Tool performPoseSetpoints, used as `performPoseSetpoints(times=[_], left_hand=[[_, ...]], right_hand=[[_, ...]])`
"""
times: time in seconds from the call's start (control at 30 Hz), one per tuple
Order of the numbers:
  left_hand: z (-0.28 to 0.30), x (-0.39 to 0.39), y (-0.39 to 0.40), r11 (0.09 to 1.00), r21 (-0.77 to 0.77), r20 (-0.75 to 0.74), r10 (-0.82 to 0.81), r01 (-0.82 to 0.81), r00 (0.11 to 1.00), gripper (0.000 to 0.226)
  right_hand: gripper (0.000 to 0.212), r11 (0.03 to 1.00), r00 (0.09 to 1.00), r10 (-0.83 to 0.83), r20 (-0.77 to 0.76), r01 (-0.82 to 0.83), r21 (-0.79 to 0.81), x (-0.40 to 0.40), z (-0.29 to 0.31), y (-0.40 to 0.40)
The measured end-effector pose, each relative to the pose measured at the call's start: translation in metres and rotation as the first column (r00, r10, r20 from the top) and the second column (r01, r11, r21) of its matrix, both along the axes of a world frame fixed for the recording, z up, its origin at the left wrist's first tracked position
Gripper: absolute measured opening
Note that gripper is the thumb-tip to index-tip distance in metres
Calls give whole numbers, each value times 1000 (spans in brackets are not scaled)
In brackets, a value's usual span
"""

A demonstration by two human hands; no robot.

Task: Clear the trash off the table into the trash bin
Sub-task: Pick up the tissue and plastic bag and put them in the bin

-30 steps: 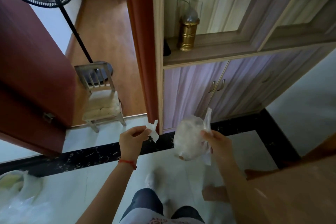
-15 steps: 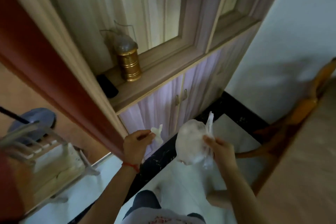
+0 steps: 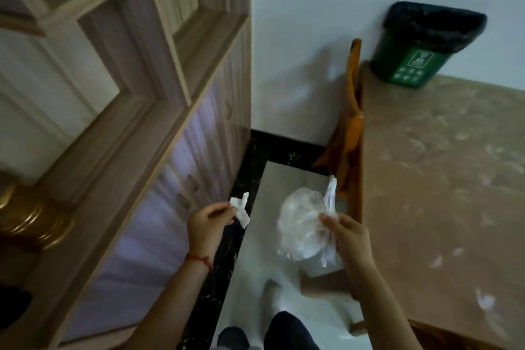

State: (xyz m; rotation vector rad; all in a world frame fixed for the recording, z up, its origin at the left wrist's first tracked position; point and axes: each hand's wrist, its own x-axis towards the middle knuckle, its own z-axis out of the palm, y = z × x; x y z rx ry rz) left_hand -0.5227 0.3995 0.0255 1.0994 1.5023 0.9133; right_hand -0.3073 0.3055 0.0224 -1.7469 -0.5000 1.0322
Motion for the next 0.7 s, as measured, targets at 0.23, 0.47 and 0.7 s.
performPoseSetpoints(times=[0.23, 0.47, 0.7], left_hand=[[-7, 75, 88, 997, -25, 41, -76, 77, 996, 20], [4, 134, 186, 996, 7, 54, -92, 92, 994, 12], [15, 180, 273, 993, 47, 70, -114, 111, 991, 11]], right_hand=[[11, 992, 992, -120, -39, 121, 18, 60, -5, 72], [12, 990, 991, -111, -73, 117, 83, 117, 17, 160], [14, 982, 983, -158, -89, 166, 88, 157, 29, 240]])
